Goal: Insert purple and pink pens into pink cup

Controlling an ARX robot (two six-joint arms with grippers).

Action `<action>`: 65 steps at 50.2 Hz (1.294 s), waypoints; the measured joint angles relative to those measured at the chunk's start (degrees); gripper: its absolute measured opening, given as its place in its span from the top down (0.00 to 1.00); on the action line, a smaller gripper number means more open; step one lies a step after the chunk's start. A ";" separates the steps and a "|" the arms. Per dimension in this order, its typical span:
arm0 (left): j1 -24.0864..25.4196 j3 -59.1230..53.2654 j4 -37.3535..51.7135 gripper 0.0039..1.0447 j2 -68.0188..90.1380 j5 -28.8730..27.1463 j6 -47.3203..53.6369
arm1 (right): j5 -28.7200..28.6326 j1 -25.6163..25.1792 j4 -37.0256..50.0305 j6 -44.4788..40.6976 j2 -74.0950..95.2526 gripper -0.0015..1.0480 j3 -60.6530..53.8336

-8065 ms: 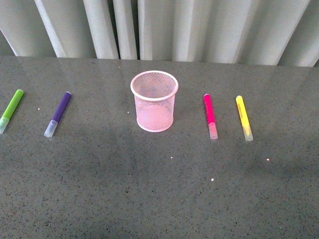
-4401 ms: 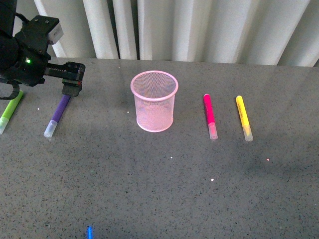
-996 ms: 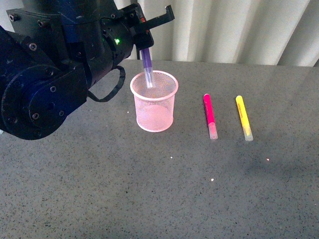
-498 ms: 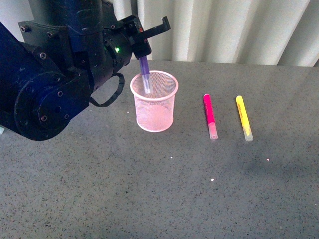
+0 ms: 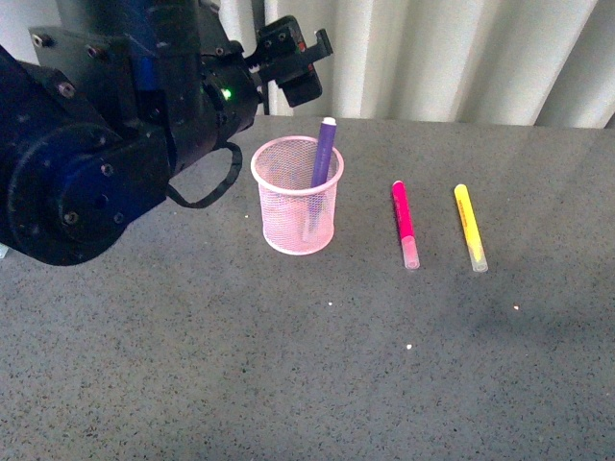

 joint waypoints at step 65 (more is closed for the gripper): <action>14.16 -46.86 3.19 0.92 -51.47 -2.23 26.62 | 0.00 0.00 0.00 0.00 0.00 0.07 0.00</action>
